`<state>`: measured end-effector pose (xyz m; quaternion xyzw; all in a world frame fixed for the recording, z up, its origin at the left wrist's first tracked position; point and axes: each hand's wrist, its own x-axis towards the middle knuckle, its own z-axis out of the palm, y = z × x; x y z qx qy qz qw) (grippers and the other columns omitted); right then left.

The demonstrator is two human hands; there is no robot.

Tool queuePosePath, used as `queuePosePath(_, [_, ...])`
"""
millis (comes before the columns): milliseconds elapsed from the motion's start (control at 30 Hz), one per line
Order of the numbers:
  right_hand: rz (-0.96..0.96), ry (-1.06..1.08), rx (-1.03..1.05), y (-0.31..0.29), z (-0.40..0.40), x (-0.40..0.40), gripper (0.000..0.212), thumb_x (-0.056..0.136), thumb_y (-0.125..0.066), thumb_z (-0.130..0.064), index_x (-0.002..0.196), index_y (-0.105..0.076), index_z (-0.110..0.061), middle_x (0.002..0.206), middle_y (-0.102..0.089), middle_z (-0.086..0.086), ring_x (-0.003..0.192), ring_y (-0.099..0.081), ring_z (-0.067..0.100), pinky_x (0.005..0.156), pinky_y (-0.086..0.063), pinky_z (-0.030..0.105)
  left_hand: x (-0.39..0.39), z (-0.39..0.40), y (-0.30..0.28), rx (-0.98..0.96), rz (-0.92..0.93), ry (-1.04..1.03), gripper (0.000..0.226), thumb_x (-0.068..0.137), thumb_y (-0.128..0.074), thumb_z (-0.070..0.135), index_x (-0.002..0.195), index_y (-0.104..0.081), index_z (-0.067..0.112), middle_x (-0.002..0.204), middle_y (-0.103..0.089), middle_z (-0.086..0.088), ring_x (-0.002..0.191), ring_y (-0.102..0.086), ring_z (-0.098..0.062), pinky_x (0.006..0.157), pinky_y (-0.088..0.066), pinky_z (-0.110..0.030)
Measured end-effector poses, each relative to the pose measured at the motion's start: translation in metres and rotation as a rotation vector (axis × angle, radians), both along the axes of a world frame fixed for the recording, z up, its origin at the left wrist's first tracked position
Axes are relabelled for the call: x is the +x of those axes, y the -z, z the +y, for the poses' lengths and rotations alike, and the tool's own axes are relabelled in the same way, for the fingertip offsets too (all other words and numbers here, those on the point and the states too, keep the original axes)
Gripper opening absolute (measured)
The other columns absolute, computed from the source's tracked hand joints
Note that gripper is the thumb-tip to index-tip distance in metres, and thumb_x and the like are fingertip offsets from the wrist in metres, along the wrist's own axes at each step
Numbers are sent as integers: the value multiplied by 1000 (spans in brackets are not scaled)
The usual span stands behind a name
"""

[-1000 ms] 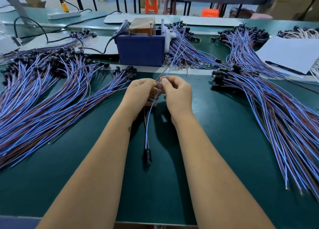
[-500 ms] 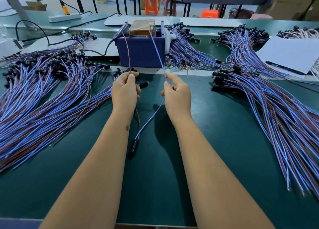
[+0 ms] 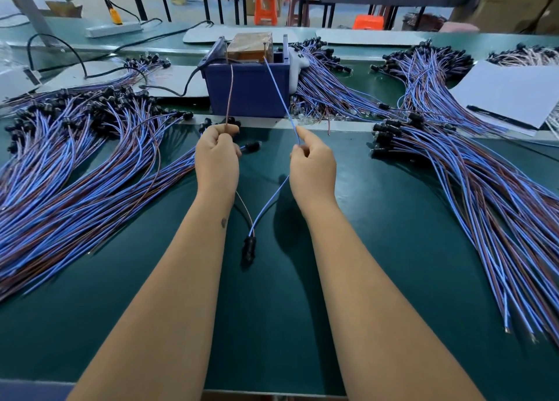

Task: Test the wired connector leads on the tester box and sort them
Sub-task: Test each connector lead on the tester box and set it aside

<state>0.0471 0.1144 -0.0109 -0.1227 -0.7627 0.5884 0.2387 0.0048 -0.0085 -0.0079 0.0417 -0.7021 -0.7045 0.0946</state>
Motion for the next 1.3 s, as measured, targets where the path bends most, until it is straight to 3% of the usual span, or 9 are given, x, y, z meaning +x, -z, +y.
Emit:
queuePosePath(133, [-7,15,20,2,2,-2,44,98,-43,-6,139,-53,-17,75,-52,-14,64,-47,6,61,-39,13,1,-2,-1,38,65,-73,33,91,-35,5,93,-62,24,56,-52,13,47,-39,-5,48,-32,-20])
queuePosePath(233, [-14,22,22,3,4,-3,44,99,-43,-7,140,-52,-18,74,-50,-15,63,-47,4,58,-39,8,-1,-2,-1,52,88,-101,33,92,-35,5,96,-63,22,56,-50,10,47,-38,-5,49,-31,-21])
queuePosePath(467, [-38,-23,111,3,5,-6,44,99,-45,-8,141,-51,-16,91,-50,-4,77,-45,12,75,-41,19,-10,-1,8,-66,26,-75,29,103,-40,13,120,-63,15,66,-63,9,54,-43,-5,56,-36,-21])
queuePosePath(633, [-50,-37,122,5,7,-8,43,99,-46,-9,139,-54,-21,69,-45,-18,60,-43,3,57,-36,10,-11,-2,10,-115,20,-61,30,103,-41,13,123,-62,15,68,-64,9,50,-39,-7,52,-34,-23])
queuePosePath(733, [-60,-32,118,5,7,-8,43,99,-46,-9,139,-54,-21,66,-40,-18,58,-43,3,56,-37,5,-10,-3,9,-119,16,-55,30,103,-40,13,123,-62,16,68,-64,9,50,-39,-7,53,-35,-24])
queuePosePath(833, [-66,-13,99,5,9,-9,43,98,-47,-11,140,-53,-21,61,-42,-16,53,-42,4,61,-40,15,-10,-3,9,-112,10,-54,30,103,-40,13,123,-62,16,70,-65,8,51,-40,-7,54,-35,-24])
queuePosePath(933, [-75,8,85,5,10,-10,43,99,-47,-12,139,-53,-23,57,-44,-13,46,-40,4,52,-39,12,-10,-3,10,-109,4,-54,29,103,-40,14,122,-63,17,70,-65,8,52,-41,-7,55,-36,-24])
queuePosePath(1167, [-86,-17,85,4,9,-10,43,98,-46,-10,139,-53,-23,58,-44,-14,41,-40,2,47,-37,11,-12,-3,11,-108,-8,-41,29,103,-41,14,123,-63,16,69,-65,9,51,-41,-6,55,-36,-22])
queuePosePath(1300, [-85,-20,104,3,8,-11,44,98,-46,-10,139,-53,-22,61,-43,-17,49,-43,5,55,-40,18,-13,-3,11,-114,-7,-35,29,103,-41,14,122,-63,17,68,-65,9,50,-40,-7,55,-36,-23])
